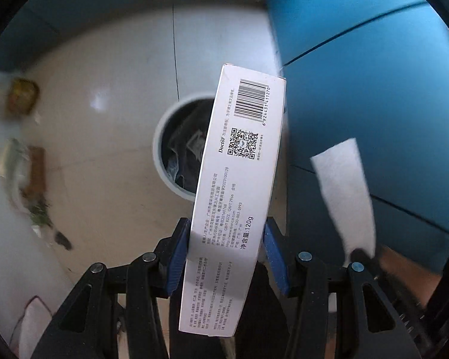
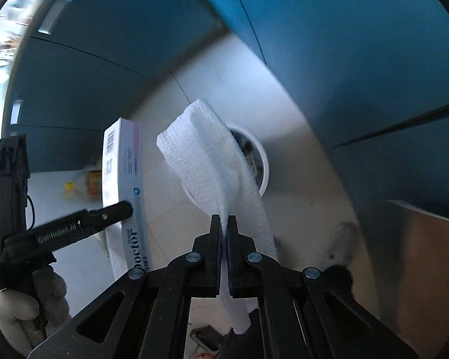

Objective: Collect trash
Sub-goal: 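Carry box and tissue to the bin and open both grippers to drop them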

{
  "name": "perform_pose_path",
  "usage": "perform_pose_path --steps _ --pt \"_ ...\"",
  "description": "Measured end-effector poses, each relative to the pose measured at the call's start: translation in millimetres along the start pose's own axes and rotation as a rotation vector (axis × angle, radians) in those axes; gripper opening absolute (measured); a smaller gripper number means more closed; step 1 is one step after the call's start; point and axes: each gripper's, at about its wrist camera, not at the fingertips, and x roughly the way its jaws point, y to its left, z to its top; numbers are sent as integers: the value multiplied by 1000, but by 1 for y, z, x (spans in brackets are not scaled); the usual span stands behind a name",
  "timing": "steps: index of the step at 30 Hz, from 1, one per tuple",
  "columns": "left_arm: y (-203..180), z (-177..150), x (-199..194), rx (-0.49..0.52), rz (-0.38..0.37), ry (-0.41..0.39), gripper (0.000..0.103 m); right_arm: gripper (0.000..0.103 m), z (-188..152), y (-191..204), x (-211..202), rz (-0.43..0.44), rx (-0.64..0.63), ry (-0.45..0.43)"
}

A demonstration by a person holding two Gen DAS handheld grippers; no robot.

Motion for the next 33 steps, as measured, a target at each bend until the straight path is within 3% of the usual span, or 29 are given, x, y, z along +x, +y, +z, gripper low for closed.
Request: perform_pose_path --steps 6,10,14,16,17,18,19,20,22,24,28,33 --pt "46 54 154 -35 -6 139 46 3 18 -17 163 -33 62 124" --pt "66 74 218 -23 8 201 46 3 28 -28 237 -54 74 174" --pt "75 81 244 -50 -36 226 47 3 43 -31 283 -55 66 212" --pt "81 83 250 -63 -58 234 47 4 57 -34 296 -51 61 231" --pt "83 83 251 -65 -61 230 53 4 62 -34 301 -47 62 240" --pt "85 82 251 -67 -63 224 62 4 63 -33 304 -50 64 243" --pt "89 83 250 -66 -57 220 80 6 65 -33 307 -47 59 250" --pt "90 86 246 -65 -51 210 88 8 66 -34 307 -38 52 256" --pt "92 86 241 -75 -47 198 88 33 68 -32 303 -39 42 257" --pt "99 84 232 -88 -50 183 89 51 68 -33 295 -42 42 249" --pt "99 83 213 -93 -42 146 92 66 70 -31 278 -46 57 223" --pt "96 70 193 -70 81 61 92 81 71 -24 257 -103 2 176"
